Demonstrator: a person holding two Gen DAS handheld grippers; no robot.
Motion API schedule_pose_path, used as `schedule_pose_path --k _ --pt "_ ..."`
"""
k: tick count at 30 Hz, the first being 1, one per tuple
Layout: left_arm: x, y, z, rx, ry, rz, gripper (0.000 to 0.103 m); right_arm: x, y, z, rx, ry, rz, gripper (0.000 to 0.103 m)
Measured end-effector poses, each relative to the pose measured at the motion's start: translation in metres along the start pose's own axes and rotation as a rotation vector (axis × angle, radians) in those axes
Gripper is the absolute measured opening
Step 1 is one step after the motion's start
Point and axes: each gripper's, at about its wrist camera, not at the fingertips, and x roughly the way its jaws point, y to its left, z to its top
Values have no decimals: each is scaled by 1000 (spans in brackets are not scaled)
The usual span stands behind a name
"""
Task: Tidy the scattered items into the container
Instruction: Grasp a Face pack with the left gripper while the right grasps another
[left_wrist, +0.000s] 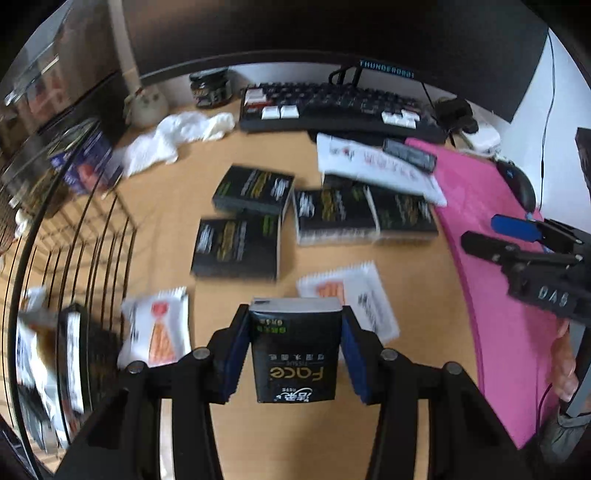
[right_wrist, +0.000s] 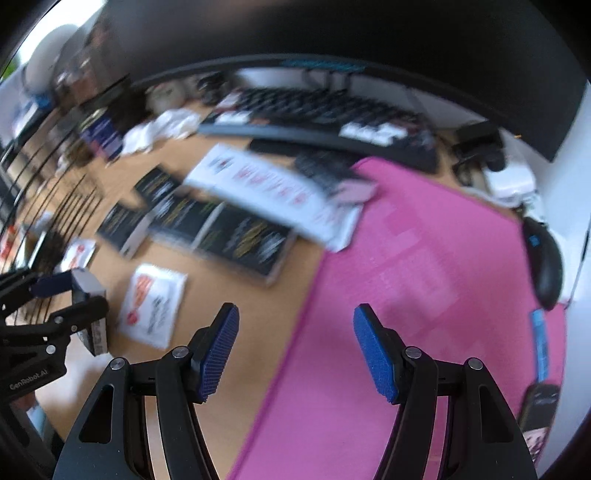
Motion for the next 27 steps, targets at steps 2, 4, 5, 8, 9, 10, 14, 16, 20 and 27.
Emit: schedule_pose_path --k 2,4,5,8,9,10,14,16,20,27 --pt "6 0 12 0 0 -12 52 2 -17 11 37 -7 0 65" --pt "9 2 22 -4 -1 -20 52 7 -28 21 53 -4 -12 65" --pt "11 2 27 -6 -2 -25 52 10 -32 27 58 -4 -20 65" --pt "15 4 39 -7 -5 -38 52 19 -40 43 69 -6 -23 65" --pt "17 5 42 -9 -5 -41 52 22 -41 49 70 -10 -18 65" --pt "18 5 45 -11 -6 -44 52 26 -41 58 67 -12 -17 65" --pt "25 9 51 -11 1 -53 52 39 -41 84 48 -28 -48 69" --pt "29 9 53 -7 10 -56 52 44 -41 96 49 -40 -37 69" --pt "33 11 57 -2 15 -63 52 55 -39 112 51 -58 -24 74" --pt "39 13 58 0 26 -79 52 91 -29 117 22 5 -31 75"
